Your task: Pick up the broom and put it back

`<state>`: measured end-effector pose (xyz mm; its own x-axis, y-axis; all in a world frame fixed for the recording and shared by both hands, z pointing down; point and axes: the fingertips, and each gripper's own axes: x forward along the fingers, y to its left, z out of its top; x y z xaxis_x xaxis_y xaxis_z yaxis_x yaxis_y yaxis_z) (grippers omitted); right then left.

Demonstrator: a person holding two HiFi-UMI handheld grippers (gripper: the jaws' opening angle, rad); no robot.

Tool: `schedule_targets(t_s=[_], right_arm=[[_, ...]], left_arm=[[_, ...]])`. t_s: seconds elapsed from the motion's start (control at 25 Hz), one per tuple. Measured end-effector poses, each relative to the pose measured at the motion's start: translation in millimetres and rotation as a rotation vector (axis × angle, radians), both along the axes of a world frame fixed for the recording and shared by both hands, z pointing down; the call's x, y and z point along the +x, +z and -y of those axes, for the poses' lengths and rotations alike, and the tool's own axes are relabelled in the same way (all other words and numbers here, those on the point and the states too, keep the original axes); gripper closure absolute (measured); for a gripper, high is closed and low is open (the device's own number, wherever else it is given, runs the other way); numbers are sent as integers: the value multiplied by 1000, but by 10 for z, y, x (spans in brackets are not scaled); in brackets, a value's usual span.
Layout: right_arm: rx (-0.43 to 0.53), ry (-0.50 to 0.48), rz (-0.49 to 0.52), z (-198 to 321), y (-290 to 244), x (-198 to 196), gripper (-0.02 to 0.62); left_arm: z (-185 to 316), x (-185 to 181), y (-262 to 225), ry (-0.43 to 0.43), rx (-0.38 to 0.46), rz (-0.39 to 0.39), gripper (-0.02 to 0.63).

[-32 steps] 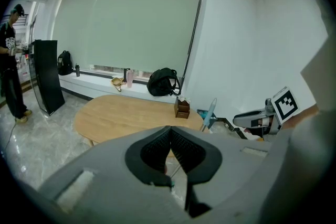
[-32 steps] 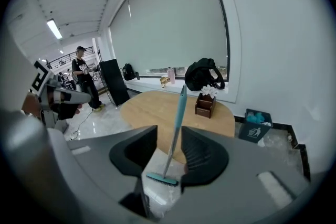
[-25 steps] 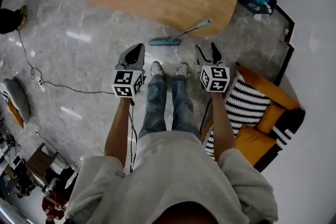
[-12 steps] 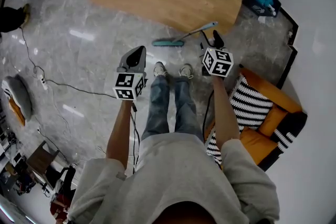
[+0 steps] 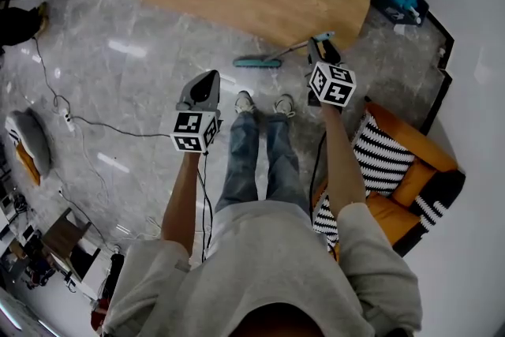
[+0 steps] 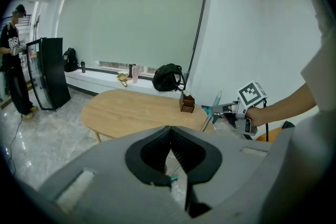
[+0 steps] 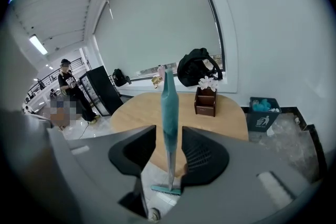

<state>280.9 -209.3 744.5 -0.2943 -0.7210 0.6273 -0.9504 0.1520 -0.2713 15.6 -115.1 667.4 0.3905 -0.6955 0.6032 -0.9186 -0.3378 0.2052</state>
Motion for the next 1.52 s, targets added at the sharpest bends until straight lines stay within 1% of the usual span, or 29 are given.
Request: schedule_targets(t_s=[0.16, 0.24, 0.48, 0.88, 1.04, 1.24, 1.36, 1.52], right_arm=[[2, 5, 8, 26, 4, -12, 463], [2, 4, 4, 24, 0, -16, 507], [15, -31, 9, -130, -70, -136, 506], [42, -130, -23, -687, -270, -466, 505], [45, -180, -23, -894, -357, -608, 502], [68, -249, -48, -1022, -544, -739, 500], [96, -308, -66, -1054, -741, -818, 500], [126, -398, -88, -1056, -964, -940, 500]], left_arm=[[-20, 6, 15, 2, -2, 0, 607], [-22, 8, 9, 4, -1, -1, 607], [-66, 14, 1, 5, 0, -3, 607], [-97, 17, -161, 1, 31, -10, 607], [-125, 19, -264, 6, 50, -3, 607], [-131, -25, -499, -13, 94, 0, 607], [-170, -71, -665, -39, 116, -1, 607], [-215, -149, -871, -96, 141, -16, 607]])
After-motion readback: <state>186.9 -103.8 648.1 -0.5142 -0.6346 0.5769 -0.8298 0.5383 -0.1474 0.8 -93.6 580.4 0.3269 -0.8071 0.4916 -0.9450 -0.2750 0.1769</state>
